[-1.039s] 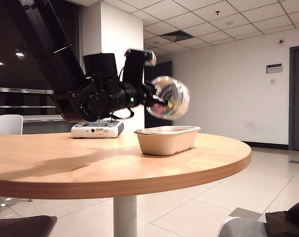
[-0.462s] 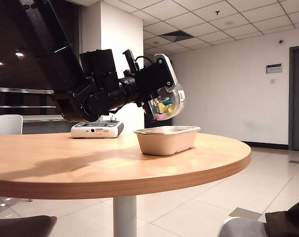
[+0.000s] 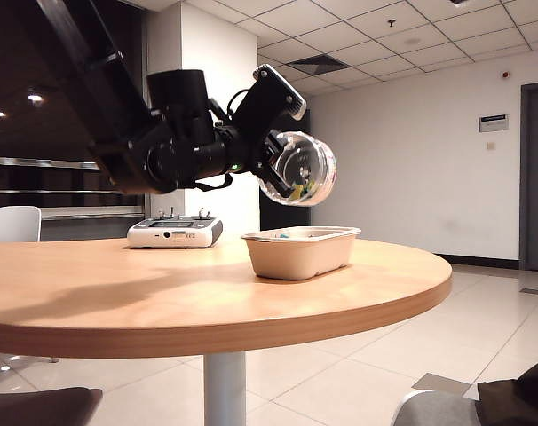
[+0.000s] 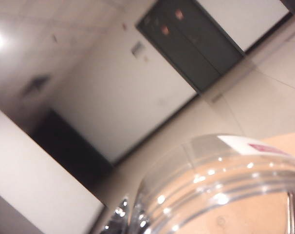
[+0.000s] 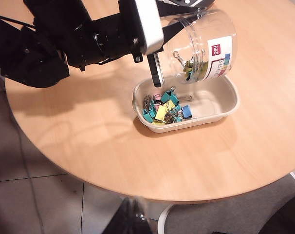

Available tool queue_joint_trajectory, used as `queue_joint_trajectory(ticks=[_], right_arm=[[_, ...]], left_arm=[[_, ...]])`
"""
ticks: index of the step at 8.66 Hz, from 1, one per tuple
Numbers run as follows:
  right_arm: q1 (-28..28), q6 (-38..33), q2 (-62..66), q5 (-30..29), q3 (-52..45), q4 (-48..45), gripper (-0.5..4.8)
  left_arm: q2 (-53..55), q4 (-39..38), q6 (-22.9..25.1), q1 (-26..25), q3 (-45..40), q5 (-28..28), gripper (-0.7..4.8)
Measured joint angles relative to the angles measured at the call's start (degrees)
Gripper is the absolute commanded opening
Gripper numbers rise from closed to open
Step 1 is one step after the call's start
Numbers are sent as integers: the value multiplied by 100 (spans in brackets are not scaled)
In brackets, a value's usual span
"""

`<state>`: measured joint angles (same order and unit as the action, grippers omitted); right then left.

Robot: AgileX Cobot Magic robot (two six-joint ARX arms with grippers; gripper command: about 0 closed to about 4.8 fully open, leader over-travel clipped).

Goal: Pick up the box filled with clips, pour some clips from it into the rectangular paper box, and then put the clip box back on the table.

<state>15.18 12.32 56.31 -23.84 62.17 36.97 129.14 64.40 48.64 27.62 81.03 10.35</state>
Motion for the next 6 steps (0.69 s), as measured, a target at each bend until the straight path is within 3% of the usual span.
queue_joint_trajectory(ticks=[1, 3, 5, 6], right_arm=[[0, 0, 2, 0, 0, 0, -1], [0, 0, 0, 0, 0, -11, -1], [0, 0, 0, 0, 0, -24, -1], [0, -2, 2, -2, 0, -24, -1]], left_arm=[[-225, -748, -509, 0, 0, -387, -6], [-525, -1355, -798, 0, 0, -629, -6], [-1130, -2371, -1478, 0, 0, -905, -6], [-1950, -4500, -2380, -7, 2, -1486, -6]])
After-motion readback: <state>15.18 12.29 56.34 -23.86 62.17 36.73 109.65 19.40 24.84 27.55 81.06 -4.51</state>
